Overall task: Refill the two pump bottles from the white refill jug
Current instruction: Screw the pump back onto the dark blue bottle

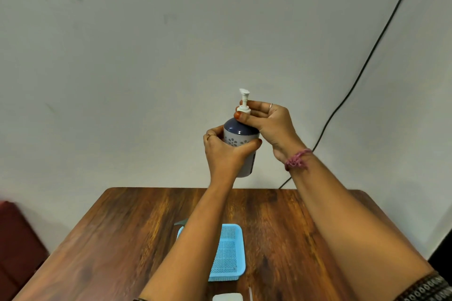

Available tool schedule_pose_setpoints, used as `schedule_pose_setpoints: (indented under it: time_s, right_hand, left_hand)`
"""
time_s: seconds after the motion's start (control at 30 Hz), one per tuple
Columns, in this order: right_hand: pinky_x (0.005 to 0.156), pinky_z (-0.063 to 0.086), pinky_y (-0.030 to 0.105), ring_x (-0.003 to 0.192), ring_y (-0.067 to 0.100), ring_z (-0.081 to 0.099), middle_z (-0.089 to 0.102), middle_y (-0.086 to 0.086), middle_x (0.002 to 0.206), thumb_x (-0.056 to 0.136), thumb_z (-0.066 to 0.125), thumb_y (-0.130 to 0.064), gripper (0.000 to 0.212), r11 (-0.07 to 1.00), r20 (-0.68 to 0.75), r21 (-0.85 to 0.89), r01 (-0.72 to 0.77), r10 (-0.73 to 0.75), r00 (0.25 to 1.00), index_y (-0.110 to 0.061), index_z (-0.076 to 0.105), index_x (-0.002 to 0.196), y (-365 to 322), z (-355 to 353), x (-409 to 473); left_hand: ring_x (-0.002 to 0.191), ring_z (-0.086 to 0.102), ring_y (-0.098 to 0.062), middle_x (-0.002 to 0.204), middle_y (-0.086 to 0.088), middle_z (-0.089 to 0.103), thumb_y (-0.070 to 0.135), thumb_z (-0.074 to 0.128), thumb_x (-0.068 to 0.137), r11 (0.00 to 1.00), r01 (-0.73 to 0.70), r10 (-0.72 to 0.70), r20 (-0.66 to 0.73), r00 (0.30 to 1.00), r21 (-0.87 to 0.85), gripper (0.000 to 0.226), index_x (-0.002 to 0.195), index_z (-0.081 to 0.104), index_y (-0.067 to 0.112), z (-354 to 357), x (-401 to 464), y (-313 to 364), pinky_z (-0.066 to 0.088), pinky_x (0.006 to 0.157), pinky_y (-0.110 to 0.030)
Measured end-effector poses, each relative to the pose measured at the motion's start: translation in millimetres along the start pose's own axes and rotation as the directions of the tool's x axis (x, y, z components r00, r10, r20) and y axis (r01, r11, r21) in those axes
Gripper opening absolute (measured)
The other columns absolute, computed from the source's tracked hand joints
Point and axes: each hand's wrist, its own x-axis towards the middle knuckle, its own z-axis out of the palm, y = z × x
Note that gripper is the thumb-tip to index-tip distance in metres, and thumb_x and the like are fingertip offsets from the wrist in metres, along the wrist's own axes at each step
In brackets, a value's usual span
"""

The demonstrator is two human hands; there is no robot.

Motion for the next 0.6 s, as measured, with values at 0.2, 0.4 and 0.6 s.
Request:
schedule_pose_setpoints:
  time_s: [0.2,0.4,0.6]
  right_hand:
    - [0.092,0.051,0.044,0.086,0.011,0.072,0.076,-0.007,0.087,0.056,0.087,-0.038,0.030,0.990,-0.122,-0.143,0.014,-0.032,0.992,-0.035,0.071,0.081,14.1,14.7,0.2]
    - [0.090,0.053,0.044,0.090,0.012,0.071,0.075,-0.005,0.094,0.067,0.085,-0.032,0.027,0.975,-0.096,-0.210,0.069,-0.091,0.991,-0.035,0.069,0.088,19.4,16.4,-0.6]
    - [0.090,0.054,0.029,0.101,0.015,0.068,0.072,0.006,0.108,0.080,0.072,-0.008,0.035,0.991,0.148,-0.058,0.119,-0.110,0.983,-0.004,0.065,0.115,0.8,-6.0,-4.7]
  left_hand:
    - [0.100,0.056,-0.015,0.111,-0.001,0.046,0.025,0.089,0.056,1.000,-0.009,0.009,-0.113,0.994,-0.001,0.071,0.109,0.043,0.018,4.2,-5.2,-3.6,0.044,0.070,-0.011]
    - [0.109,0.052,-0.021,0.112,-0.001,0.042,0.033,0.089,0.055,0.999,-0.034,0.039,-0.128,0.991,0.038,0.077,0.112,0.040,0.016,4.4,-3.2,-11.9,0.049,0.081,-0.023]
    - [0.115,0.049,-0.008,0.128,0.005,0.045,0.048,0.085,0.054,0.997,-0.055,0.031,0.383,0.923,0.052,0.094,0.130,0.036,0.026,-34.8,-0.6,-23.2,0.048,0.079,-0.011]
